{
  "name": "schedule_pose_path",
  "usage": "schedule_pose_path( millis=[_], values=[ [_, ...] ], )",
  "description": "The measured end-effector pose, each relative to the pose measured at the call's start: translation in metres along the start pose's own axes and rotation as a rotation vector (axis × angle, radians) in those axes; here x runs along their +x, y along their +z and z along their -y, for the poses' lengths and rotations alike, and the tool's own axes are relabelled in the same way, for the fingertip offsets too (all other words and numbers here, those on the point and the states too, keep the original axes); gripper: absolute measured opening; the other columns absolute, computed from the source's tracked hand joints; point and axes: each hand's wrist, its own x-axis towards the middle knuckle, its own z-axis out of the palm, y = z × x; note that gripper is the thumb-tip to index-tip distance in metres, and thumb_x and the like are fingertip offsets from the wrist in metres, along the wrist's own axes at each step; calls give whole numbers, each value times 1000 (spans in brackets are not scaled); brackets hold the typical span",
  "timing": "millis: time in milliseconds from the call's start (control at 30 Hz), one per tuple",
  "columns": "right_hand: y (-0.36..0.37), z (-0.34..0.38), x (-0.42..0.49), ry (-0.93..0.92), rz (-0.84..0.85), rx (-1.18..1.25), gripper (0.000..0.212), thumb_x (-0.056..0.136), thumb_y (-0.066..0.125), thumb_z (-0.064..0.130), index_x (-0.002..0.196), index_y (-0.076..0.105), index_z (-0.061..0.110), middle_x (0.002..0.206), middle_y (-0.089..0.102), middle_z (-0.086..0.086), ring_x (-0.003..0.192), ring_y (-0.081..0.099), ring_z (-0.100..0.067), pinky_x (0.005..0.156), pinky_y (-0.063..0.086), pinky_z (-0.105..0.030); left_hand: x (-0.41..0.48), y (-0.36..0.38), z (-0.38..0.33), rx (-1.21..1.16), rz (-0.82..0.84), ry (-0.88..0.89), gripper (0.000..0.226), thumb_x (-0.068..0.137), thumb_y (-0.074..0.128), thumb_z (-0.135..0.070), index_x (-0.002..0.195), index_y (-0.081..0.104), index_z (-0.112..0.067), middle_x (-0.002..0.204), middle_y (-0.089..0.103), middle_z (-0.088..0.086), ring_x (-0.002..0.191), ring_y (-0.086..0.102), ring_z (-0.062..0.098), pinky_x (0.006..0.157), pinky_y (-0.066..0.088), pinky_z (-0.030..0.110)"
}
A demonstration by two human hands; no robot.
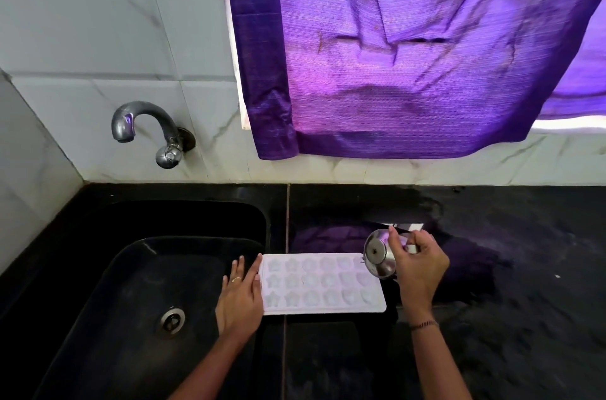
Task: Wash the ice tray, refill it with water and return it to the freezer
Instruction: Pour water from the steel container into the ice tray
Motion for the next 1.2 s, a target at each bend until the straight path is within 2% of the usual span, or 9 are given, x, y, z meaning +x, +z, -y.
schedule_pose_path(
  millis=[100, 167, 300, 467, 600, 800, 900, 1033, 1200],
  values=[
    [0, 0, -1, 91, -33, 72, 45, 78, 75, 13, 52, 40, 0, 50, 42, -12, 49, 35, -18, 49, 34, -30, 0, 0, -1, -14, 6, -10, 46, 100, 21, -31, 146, 22, -38, 157, 19, 1, 146, 10, 12, 119, 9, 30],
    [0, -2, -2, 209, -50, 141, 43, 78, 75, 16, 55, 44, -2, 52, 46, -15, 50, 38, -13, 51, 37, -28, 0, -1, -1, -14, 3, -10, 50, 96, 13, -37, 146, 23, -39, 157, 19, 1, 146, 10, 12, 118, 10, 30],
    [-1, 1, 0, 425, -106, 261, 48, 79, 75, 12, 51, 36, 7, 48, 35, -2, 39, 34, -2, 42, 31, -8, 0, 0, 0, -2, 3, -7, 65, 85, 0, -48, 146, 22, -39, 157, 20, 0, 146, 11, 13, 118, 10, 30],
    [1, -1, -1, 505, -114, 315, 52, 79, 74, 13, 50, 31, 13, 49, 30, -1, 37, 29, -3, 40, 29, -8, 0, 1, 0, -9, -2, -10, 69, 83, -3, -50, 145, 23, -40, 156, 22, 1, 146, 11, 12, 117, 10, 30],
    [9, -2, -6, 434, -41, 286, 48, 78, 75, 16, 54, 35, 8, 51, 33, -3, 42, 29, -2, 43, 31, -10, -1, 0, -1, -17, -4, -16, 68, 83, -1, -49, 145, 25, -39, 156, 22, 1, 146, 12, 13, 117, 10, 30],
    [17, 3, -9, 197, 30, 187, 50, 77, 76, 10, 53, 35, -5, 49, 34, -4, 47, 31, -9, 44, 29, -11, -1, -1, -2, -30, 0, -20, 68, 83, 0, -49, 145, 25, -39, 156, 21, 0, 146, 11, 12, 117, 9, 30],
    [17, 10, -11, 86, 58, 146, 47, 76, 76, 7, 51, 37, 1, 48, 35, -3, 49, 33, -10, 46, 30, -11, -1, -1, -2, -31, -3, -20, 69, 82, -1, -49, 145, 25, -39, 156, 21, 1, 146, 11, 12, 118, 9, 30],
    [17, 15, -12, -1, 96, 131, 51, 76, 75, 5, 52, 33, 19, 49, 35, 5, 48, 33, -9, 47, 30, -11, -1, -1, -2, -35, 1, -19, 70, 82, -2, -50, 145, 24, -39, 157, 21, 1, 146, 10, 12, 119, 10, 31],
    [18, 16, -12, -35, 105, 104, 50, 76, 75, 6, 53, 33, 21, 50, 37, 4, 48, 33, -15, 46, 32, -18, -2, -1, -3, -45, 1, -22, 70, 81, -2, -50, 145, 25, -39, 157, 21, 1, 146, 10, 12, 119, 9, 31]
  ],
)
